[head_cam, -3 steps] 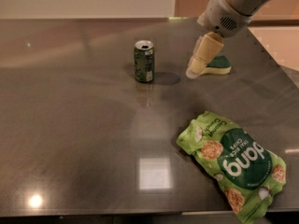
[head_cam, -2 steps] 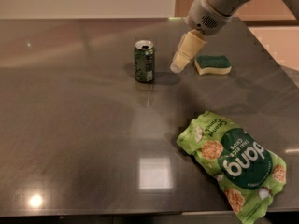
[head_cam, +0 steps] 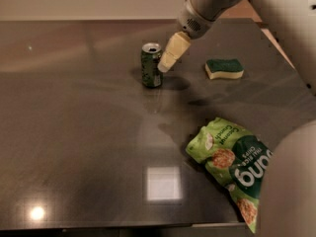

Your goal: Move green can near green rice chip bag

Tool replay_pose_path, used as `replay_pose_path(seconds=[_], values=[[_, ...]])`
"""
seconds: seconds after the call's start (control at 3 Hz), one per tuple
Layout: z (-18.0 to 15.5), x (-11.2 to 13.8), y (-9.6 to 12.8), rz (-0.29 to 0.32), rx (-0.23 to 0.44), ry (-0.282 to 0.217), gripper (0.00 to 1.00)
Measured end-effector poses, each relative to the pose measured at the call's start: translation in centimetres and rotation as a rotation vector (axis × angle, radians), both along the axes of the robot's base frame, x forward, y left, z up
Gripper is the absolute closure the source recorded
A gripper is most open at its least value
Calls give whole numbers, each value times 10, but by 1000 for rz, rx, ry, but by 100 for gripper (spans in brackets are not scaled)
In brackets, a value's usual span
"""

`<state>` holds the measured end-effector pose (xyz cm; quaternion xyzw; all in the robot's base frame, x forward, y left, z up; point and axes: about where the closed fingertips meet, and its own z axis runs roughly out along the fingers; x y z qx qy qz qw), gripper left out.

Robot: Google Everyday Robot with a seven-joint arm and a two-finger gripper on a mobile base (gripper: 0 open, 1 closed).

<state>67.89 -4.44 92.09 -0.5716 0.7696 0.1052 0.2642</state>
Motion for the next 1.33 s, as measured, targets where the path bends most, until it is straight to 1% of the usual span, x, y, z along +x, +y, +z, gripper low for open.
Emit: replay_pose_path(seconds=[0.33,0.67,1.0,1.33], values=[[-11,9,19,3,20,33,0],[-20,8,38,18,38,65,0],[-26,1,52,39,54,90,0],[-30,-3,59,48,60,103,19]])
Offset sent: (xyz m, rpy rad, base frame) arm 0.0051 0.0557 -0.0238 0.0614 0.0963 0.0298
